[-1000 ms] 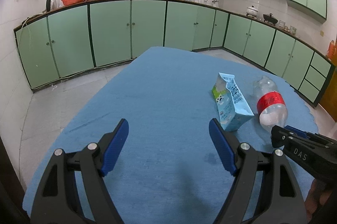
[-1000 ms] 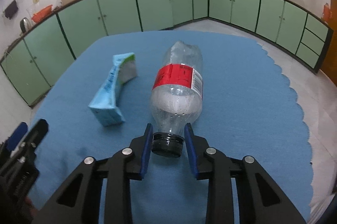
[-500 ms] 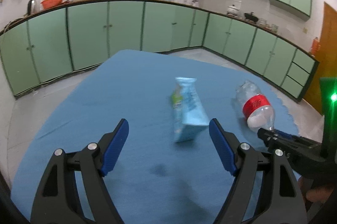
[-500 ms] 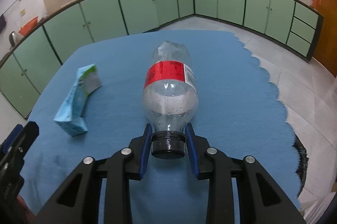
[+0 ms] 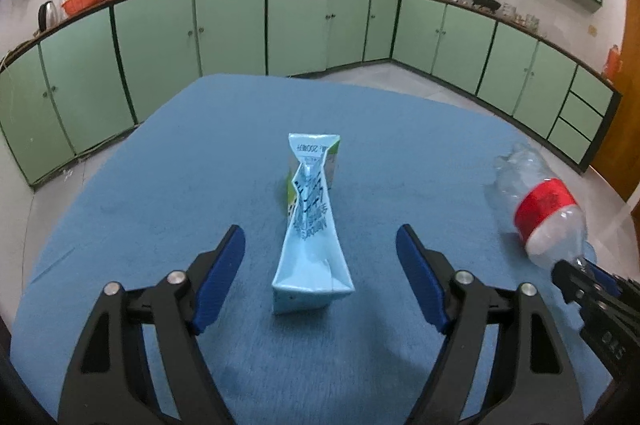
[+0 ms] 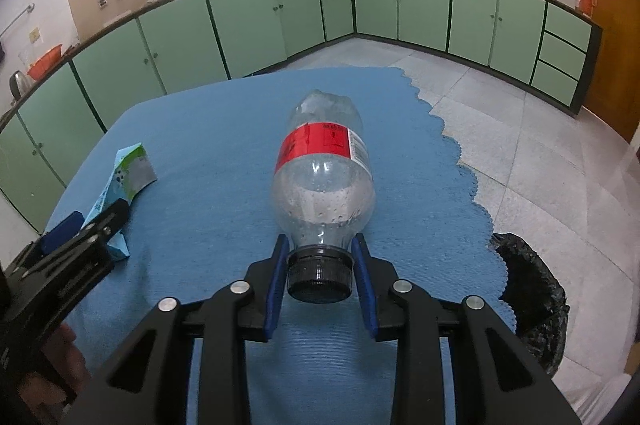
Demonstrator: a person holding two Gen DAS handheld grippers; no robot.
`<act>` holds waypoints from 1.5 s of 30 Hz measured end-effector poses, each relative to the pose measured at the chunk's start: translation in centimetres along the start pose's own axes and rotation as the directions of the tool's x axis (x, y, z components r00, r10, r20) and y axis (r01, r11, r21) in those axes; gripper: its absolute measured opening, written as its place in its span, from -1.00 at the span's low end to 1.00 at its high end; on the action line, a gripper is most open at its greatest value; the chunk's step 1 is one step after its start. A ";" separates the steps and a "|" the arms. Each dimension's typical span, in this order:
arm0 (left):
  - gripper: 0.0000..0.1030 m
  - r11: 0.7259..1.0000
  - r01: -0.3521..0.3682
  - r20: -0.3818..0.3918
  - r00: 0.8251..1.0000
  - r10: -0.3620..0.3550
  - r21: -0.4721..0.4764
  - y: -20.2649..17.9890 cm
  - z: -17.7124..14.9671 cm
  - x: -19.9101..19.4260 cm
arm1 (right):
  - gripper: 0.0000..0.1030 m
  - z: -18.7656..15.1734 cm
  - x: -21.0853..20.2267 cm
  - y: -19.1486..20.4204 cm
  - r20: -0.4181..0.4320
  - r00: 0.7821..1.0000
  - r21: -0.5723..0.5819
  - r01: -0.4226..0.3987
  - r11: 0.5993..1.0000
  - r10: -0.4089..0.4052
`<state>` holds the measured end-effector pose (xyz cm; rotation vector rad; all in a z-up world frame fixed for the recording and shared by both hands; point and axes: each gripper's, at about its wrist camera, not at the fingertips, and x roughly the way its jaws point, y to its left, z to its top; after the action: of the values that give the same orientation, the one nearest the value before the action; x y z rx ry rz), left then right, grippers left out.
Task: Collect trash
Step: 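Grasp the light-blue milk carton with the left tool while the right tool lifts the bottle, then carry the bottle and milk carton over the black bin with both tools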
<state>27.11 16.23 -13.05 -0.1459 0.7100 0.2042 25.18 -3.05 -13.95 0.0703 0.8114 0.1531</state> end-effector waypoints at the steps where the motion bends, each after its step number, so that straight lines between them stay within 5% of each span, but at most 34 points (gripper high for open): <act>1: 0.11 1.000 0.002 -0.010 1.000 -0.002 -0.006 0.1 0.0 0.2 | -0.39 0.0 0.0 0.0 0.001 1.000 -0.001 0.000 1.000 0.000; 4: -0.34 1.000 0.012 -0.044 0.999 -0.013 -0.017 0.4 -0.1 0.8 | -0.39 0.0 -0.1 -0.1 0.007 1.000 -0.004 -0.001 1.000 0.001; 29: -0.36 0.993 0.110 0.107 0.988 -0.113 0.040 -3.1 0.4 -6.9 | -0.39 2.0 -6.6 -2.5 0.099 0.995 -0.020 -0.008 1.000 0.010; 38: -0.37 0.975 0.193 0.145 0.967 -0.208 0.110 -8.1 0.4 -9.6 | -0.39 2.6 -10.6 -6.5 0.154 0.988 -0.004 -0.011 1.000 0.011; 45: -0.37 0.940 0.299 0.149 0.934 -0.324 0.165 -13.7 0.4 -11.2 | -0.39 3.2 -13.2 -11.5 0.184 0.983 0.045 0.021 0.999 -0.029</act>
<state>22.33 1.47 -4.51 -0.1033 0.5150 -0.1378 19.81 -16.52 -3.71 0.1129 0.6304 0.1040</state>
